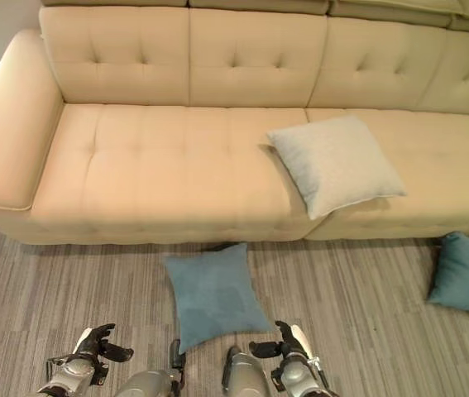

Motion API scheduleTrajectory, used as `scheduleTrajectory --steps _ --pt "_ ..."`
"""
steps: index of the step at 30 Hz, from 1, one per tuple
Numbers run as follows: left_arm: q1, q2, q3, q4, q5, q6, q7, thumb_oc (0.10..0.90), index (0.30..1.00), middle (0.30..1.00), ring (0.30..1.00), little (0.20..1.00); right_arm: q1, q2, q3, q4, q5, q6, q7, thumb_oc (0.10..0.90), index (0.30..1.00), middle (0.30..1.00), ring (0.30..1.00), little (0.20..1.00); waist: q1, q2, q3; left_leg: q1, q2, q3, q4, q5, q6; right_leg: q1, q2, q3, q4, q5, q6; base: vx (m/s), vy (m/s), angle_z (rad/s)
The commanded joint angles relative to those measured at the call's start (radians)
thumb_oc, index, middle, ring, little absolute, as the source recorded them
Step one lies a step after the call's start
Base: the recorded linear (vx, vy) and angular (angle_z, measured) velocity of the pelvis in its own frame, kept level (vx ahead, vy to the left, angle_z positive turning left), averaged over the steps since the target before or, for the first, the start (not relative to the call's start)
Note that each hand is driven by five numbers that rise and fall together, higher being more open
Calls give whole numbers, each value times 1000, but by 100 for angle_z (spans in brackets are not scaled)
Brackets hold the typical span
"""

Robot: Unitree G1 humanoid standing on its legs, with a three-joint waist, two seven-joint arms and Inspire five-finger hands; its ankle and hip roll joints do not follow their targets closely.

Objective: Pick up all the scattered cushions and arrange them neatly on the sofa.

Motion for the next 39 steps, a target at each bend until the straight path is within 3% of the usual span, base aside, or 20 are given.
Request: scheduleTrajectory --steps 1,8,12,15,16,21,22,23,27,28,29,34,39 --pt "23 1 17 3 -2 -36 26 800 900 900 900 900 22 -47 6 -12 -13 1 -22 800 900 900 900 900 -6 -41 -27 -92 -1 -23 143 -151 -40 69 7 6 -137 121 -13 7 -80 34" --pt "-29 -4 3 -28 -57 -57 44 800 900 900 900 900 -21 -60 17 -31 13 -16 -49 800 900 900 900 900 -4 -53 2 -211 31 -59 160 -108 -85 14 40 -31 -169 130 -42 -65 -184 24" --pt "-109 2 -23 -64 -138 -81 81 800 900 900 900 900 -90 -77 11 -40 71 -22 -96 800 900 900 900 900 -6 -36 52 -362 48 -90 198 -74 -108 -133 45 -66 -123 114 -70 -121 -152 20" --pt "-157 7 -33 -70 -173 -93 102 800 900 900 900 900 -143 -93 15 -49 93 -28 -128 800 900 900 900 900 -12 -25 70 -433 59 -94 236 -96 -116 -222 49 -64 -64 83 -74 -86 -69 11" --pt "-205 18 -45 -81 -197 -101 121 800 900 900 900 900 -204 -116 17 -82 115 -31 -161 800 900 900 900 900 -19 -18 91 -530 67 -94 280 -91 -114 -324 50 -56 -10 73 -81 -171 -3 -1" --pt "-346 30 -53 -111 -277 -127 190 800 900 900 900 900 -391 -173 -6 -167 168 -61 -294 800 900 900 900 900 -41 13 119 -819 77 -85 428 -99 -104 -619 38 -22 144 52 -88 -143 16 -4" --pt "-346 30 -53 -111 -277 -127 190 800 900 900 900 900 -391 -173 -6 -167 168 -61 -294 800 900 900 900 900 -41 13 118 -820 77 -85 428 -99 -104 -620 37 -22 145 52 -88 -85 -3 -7" --pt "-401 36 -55 -124 -302 -135 217 800 900 900 900 900 -471 -189 -8 -183 176 -75 -345 800 900 900 900 900 -45 20 133 -923 80 -88 480 -105 -103 -721 34 -8 204 36 -95 -70 -16 -9" --pt "-508 53 -54 -163 -356 -152 257 800 900 900 900 900 -618 -235 17 -197 187 -75 -401 800 900 900 900 900 -45 26 157 -1113 79 -92 602 -130 -100 -917 26 15 343 9 -101 -71 -7 2" --pt "-510 54 -54 -162 -356 -151 257 800 900 900 900 900 -621 -235 18 -195 187 -75 -401 800 900 900 900 900 -45 26 155 -1120 79 -92 606 -132 -100 -924 25 16 347 7 -101 -59 -9 5" --pt "-559 67 -58 -170 -373 -154 261 800 900 900 900 900 -686 -251 35 -188 207 -78 -407 800 900 900 900 900 -45 24 159 -1203 78 -93 664 -144 -98 -1002 24 24 396 -2 -105 0 0 0" --pt "-664 101 -95 -185 -381 -147 275 800 900 900 900 900 -808 -262 81 -154 266 -83 -401 800 900 900 900 900 -44 22 160 -1382 67 -93 796 -171 -99 -1176 21 33 524 -33 -110 16 -2 2" --pt "-728 108 -122 -217 -400 -145 279 800 900 900 900 900 -877 -248 125 -140 300 -76 -388 800 900 900 900 900 -38 18 162 -1496 56 -86 913 -198 -97 -1277 11 38 614 -57 -120 52 -12 2"
